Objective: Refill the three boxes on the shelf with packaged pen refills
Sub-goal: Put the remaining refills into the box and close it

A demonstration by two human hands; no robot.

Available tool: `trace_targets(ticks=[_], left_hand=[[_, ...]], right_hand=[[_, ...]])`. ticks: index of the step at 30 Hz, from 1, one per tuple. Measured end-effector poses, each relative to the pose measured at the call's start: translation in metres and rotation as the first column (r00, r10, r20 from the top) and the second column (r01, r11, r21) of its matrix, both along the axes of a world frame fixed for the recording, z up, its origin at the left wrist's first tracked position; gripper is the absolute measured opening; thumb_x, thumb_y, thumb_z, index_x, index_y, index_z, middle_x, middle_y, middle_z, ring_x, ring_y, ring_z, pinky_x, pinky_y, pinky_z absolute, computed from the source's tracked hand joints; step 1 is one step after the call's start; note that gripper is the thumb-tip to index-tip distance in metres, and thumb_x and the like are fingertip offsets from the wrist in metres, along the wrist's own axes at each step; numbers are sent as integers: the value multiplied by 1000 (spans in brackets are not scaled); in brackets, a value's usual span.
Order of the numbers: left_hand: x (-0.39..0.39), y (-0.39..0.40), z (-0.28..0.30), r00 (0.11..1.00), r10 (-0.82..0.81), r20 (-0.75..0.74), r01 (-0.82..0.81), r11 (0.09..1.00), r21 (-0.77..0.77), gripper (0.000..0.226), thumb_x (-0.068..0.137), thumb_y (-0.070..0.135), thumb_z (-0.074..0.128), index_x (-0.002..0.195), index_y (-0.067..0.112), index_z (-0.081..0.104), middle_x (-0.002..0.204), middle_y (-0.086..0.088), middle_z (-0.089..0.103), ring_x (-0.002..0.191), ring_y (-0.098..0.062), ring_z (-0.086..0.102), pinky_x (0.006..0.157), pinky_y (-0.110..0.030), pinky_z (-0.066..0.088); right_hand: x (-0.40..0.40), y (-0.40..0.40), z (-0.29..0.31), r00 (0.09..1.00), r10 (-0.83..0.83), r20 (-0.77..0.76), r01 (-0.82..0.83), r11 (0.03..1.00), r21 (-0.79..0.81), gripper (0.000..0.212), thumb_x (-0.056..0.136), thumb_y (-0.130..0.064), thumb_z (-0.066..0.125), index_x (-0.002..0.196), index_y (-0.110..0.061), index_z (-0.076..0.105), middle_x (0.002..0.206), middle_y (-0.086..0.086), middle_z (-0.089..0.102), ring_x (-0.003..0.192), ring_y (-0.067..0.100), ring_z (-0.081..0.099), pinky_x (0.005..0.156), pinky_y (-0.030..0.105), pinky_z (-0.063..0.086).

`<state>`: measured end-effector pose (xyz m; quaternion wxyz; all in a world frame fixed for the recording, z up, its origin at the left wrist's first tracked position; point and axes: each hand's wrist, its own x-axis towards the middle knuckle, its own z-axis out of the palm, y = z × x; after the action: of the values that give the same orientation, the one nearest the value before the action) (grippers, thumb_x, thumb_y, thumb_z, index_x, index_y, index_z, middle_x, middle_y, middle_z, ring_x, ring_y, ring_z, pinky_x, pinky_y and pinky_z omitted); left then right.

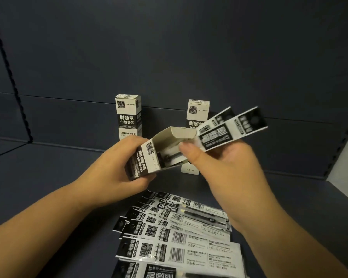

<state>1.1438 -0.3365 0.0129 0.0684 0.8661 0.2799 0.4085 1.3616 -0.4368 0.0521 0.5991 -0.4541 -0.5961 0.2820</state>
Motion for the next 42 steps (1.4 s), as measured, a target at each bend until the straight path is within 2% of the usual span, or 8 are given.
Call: trace_targets(ticks=[4, 8, 10, 13, 20, 26, 32, 42], left_hand=[[0, 2, -1, 1000, 17, 19, -17, 1000, -18, 56, 76, 43, 71, 128, 26, 56, 116, 14, 61, 109, -12, 60, 86, -28, 50], [1, 3, -2, 999, 23, 43, -22, 999, -37, 57, 76, 43, 71, 128, 25, 56, 116, 13, 62, 109, -12, 61, 86, -30, 50], [1, 3, -3, 999, 24, 48, -22, 999, -43, 56, 76, 43, 71, 127, 24, 57, 115, 12, 62, 107, -14, 62, 85, -33, 52], [0, 3, -3, 998, 40, 52, -37, 998, -50, 58, 75, 45, 71, 127, 25, 57, 114, 11, 62, 105, -14, 62, 82, -35, 53], [2, 2, -2, 997, 69, 46, -67, 997, -42, 57, 74, 49, 71, 125, 30, 56, 113, 17, 61, 105, -9, 61, 83, -30, 53], [7, -2, -2, 999, 36, 40, -35, 999, -15, 57, 75, 48, 72, 127, 36, 53, 113, 20, 59, 106, -7, 60, 83, -20, 50], [5, 1, -2, 996, 69, 51, -68, 998, -19, 59, 77, 37, 82, 129, 32, 54, 115, 20, 59, 108, -6, 60, 85, -24, 50], [8, -1, -2, 998, 67, 17, -67, 998, -3, 58, 77, 38, 81, 129, 30, 55, 113, 19, 59, 105, -3, 58, 83, -15, 46]], right_hand=[[18, 33, -21, 985, 97, 140, -83, 991, -102, 21, 95, -38, 66, 100, -19, 73, 104, -1, 77, 101, 10, 71, 83, 23, 57], [36, 66, -49, 973, 45, 226, -46, 999, -3, 66, 65, -76, 73, 104, -22, 72, 98, -11, 75, 104, 10, 69, 86, 25, 56], [18, 23, -21, 959, 128, 252, -128, 992, -18, 42, 67, -54, 83, 93, -24, 72, 85, -10, 75, 90, 1, 69, 69, 12, 53], [-4, -12, -1, 982, -64, 176, 44, 992, 115, 18, 81, -37, 81, 95, -31, 71, 88, -20, 74, 83, -2, 70, 70, 12, 54], [-7, -8, 2, 996, -79, 42, 66, 965, 254, 20, 84, -32, 77, 101, -31, 67, 93, -11, 72, 79, 6, 67, 70, 16, 54], [-16, 3, -5, 931, -161, 327, 110, 980, 168, 10, 84, -38, 79, 86, -32, 70, 78, -19, 69, 71, -3, 62, 62, 12, 47], [-4, 3, 1, 930, -254, 265, 190, 951, 246, 13, 83, -40, 79, 89, -31, 71, 66, -24, 61, 55, 2, 52, 57, 16, 47], [-3, 8, 1, 912, -251, 325, 160, 946, 283, 12, 80, -37, 83, 77, -30, 73, 68, -19, 64, 63, -3, 56, 58, 9, 38]])
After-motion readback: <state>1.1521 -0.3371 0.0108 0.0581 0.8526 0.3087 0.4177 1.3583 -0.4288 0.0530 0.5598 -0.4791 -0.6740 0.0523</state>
